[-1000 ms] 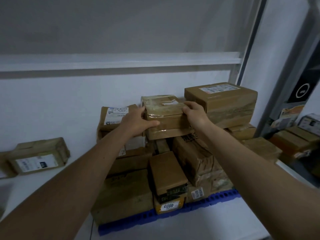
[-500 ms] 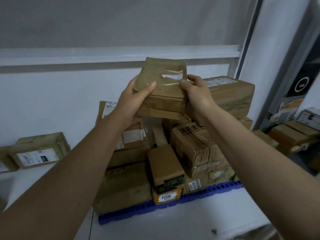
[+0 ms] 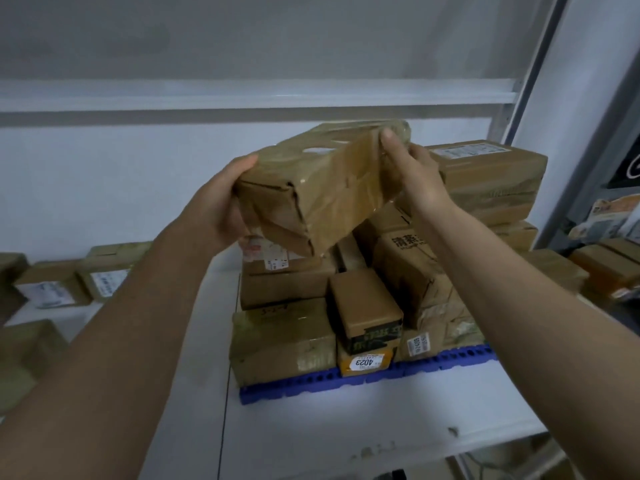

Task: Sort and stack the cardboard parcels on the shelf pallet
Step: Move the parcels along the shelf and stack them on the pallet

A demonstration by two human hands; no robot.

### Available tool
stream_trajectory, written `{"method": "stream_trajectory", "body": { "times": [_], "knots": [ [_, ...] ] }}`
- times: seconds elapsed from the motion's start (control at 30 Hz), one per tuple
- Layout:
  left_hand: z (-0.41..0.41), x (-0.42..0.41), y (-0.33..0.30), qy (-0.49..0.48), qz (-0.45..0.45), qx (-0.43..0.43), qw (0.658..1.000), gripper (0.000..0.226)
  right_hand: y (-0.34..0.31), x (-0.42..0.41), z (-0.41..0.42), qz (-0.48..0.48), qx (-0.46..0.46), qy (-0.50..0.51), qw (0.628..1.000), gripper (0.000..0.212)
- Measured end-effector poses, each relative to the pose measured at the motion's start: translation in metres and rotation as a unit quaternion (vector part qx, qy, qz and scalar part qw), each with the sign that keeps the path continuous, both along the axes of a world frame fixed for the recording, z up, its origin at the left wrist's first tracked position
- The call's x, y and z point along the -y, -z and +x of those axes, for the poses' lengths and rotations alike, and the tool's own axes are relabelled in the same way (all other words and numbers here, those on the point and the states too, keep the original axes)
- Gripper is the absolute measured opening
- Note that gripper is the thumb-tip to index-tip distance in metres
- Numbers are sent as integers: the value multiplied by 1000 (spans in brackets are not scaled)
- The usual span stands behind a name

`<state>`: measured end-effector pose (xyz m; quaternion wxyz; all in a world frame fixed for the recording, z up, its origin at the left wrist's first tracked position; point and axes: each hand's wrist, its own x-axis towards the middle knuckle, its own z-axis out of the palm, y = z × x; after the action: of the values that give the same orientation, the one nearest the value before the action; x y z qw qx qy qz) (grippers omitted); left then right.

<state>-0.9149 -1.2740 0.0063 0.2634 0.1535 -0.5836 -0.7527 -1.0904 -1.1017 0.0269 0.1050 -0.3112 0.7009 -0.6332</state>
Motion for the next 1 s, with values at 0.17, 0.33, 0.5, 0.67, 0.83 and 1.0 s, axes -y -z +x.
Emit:
{"method": "stream_trajectory", "body": {
  "times": [0.17, 0.33, 0.5, 0.67, 0.83, 1.0],
  "knots": [
    [60, 22, 22, 34, -32, 17, 999, 45, 31, -2, 39, -59, 91, -164, 981, 54],
    [94, 22, 70, 27, -49, 27, 998, 63, 76, 4, 63, 33, 157, -249, 955, 64],
    [88, 12, 123, -11, 114, -7, 993, 76, 121, 10, 83, 50, 226, -196, 953, 47],
    [76, 16, 142, -5, 154, 56, 987, 78, 136, 1, 80, 57, 253, -167, 951, 33],
    [66, 26, 149, -2, 148, 95, 984, 75, 131, 3, 78, 88, 229, -131, 961, 30],
    [61, 35, 150, 8, 140, 142, 980, 70, 128, 8, 79, 156, 171, -113, 966, 24]
  ]
}}
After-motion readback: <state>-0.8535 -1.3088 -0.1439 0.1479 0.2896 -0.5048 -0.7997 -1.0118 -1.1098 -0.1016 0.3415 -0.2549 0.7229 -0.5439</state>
